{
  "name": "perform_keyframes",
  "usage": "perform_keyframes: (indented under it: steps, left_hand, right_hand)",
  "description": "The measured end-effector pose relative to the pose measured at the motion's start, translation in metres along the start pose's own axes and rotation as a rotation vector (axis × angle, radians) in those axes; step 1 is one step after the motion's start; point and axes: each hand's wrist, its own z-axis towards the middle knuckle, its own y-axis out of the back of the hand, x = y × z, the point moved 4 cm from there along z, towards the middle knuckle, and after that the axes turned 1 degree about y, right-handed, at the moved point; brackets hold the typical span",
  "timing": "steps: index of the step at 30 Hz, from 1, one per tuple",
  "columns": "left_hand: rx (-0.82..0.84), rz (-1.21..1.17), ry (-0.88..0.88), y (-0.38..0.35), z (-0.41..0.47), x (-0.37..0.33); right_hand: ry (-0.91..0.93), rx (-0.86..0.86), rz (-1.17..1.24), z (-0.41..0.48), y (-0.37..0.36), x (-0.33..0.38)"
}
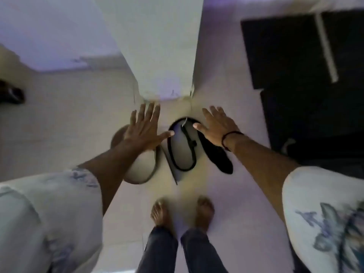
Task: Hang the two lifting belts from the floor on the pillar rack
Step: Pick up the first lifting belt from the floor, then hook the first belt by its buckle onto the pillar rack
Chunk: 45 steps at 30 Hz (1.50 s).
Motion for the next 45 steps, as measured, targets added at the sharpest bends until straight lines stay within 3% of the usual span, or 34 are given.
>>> perform_keyframes:
  steps: [4,8,12,17,21,24,27,33,40,42,45]
  left_hand:
    - [0.116,-0.036,0.001,-0.149,0.060,0.005]
    - [0.113,-0.112,-0.020,-0.247,0.110,0.009]
    - [0.096,-0.084,-0.085,-0.277,0.133,0.004]
    - [0.062,-0.304,0.062,-0.240,0.127,0.002]
    - [0.156,-0.834,0.326,-0.157,0.116,-0.009]
    - [0.017,-1.124,0.439,-0.072,0.114,-0.003]
    - [-0.130,-1.260,0.451,0.037,0.090,-0.002]
    - [-0.393,-1.343,0.269,0.297,-0.008,-0.025]
    - [-0.584,-1.444,-0.072,0.550,-0.155,-0.064]
    - [-0.647,-1.398,-0.186,0.613,-0.197,-0.072]
    - [-0.762,-1.293,-0.315,0.696,-0.257,-0.065]
  right_hand:
    - [-0.042,0.142,0.014,0.069,-0.147,-0.051]
    - [-0.067,0.098,0.079,0.129,-0.236,-0.068]
    - [-0.132,-0.022,0.095,0.158,-0.254,-0.064]
    - [-0.143,-0.119,0.131,0.137,-0.220,-0.032]
    - [-0.036,-0.229,0.075,0.086,-0.151,0.022]
    - [0.054,-0.327,0.096,0.045,-0.075,0.072]
    - [0.119,-0.427,0.136,0.001,0.022,0.122]
    - [0.216,-0.505,0.411,-0.108,0.244,0.196]
    - [0.184,-0.957,0.779,-0.255,0.478,0.258]
    - [0.191,-0.970,0.862,-0.288,0.527,0.274]
    - [0.279,-0.847,0.849,-0.334,0.589,0.301]
